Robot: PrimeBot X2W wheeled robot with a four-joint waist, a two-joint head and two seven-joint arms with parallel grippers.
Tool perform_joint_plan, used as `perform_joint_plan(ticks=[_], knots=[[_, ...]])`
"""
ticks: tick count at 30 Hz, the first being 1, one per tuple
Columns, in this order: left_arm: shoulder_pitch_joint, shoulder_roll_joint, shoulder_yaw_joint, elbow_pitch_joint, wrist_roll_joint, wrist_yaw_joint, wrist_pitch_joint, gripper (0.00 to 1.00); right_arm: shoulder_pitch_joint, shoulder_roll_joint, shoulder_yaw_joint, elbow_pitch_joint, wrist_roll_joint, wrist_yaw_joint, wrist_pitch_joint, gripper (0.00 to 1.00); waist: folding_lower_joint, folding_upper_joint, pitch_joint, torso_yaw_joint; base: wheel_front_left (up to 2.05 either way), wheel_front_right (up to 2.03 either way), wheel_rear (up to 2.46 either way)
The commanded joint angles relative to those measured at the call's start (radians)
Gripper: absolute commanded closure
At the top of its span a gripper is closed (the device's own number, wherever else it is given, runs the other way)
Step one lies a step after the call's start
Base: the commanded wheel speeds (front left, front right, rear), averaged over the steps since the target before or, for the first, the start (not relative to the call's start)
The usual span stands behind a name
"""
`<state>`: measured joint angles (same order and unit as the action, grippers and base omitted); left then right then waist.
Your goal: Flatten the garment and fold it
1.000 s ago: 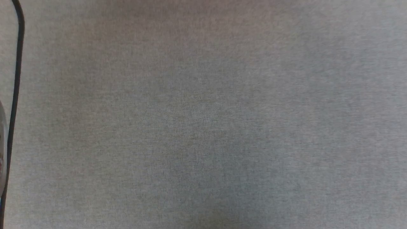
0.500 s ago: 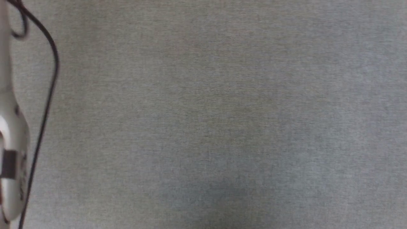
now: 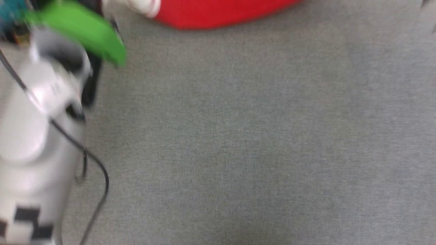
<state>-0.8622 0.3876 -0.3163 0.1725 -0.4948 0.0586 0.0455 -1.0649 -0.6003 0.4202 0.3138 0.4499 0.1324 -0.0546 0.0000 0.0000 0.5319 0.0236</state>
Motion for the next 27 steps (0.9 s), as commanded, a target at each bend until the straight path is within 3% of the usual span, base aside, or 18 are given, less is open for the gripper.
perform_joint_plan(ticks=[1,9,13,19,27], knots=[[0.076,0.01,0.005,-0.043,-0.02,0.019,-0.004,1.0,0.08,0.001,-0.025,-0.034,0.011,-0.002,-0.004,1.0,0.0,0.0,-0.082,-0.015,0.0,0.0,0.0],[0.454,0.038,-0.006,-0.254,-0.014,0.107,-0.044,1.0,0.495,0.071,-0.178,-0.193,0.008,-0.002,-0.012,1.0,0.0,0.0,-0.209,-0.032,0.0,0.0,0.0],[0.632,0.056,-0.032,-0.314,-0.005,0.126,-0.066,1.0,0.685,0.117,-0.231,-0.262,-0.035,-0.002,-0.012,1.0,0.0,0.0,-0.266,-0.038,0.0,0.0,0.0],[0.847,0.065,-0.063,-0.306,-0.006,0.161,-0.097,1.0,0.958,0.191,-0.295,-0.339,-0.105,-0.002,-0.003,1.0,0.0,0.0,-0.325,-0.043,0.0,0.0,0.0],[0.996,0.089,-0.095,-0.282,-0.039,0.154,-0.071,1.0,1.247,0.283,-0.423,-0.339,-0.193,-0.002,-0.003,1.0,0.0,0.0,-0.366,-0.044,0.0,0.0,0.0]])
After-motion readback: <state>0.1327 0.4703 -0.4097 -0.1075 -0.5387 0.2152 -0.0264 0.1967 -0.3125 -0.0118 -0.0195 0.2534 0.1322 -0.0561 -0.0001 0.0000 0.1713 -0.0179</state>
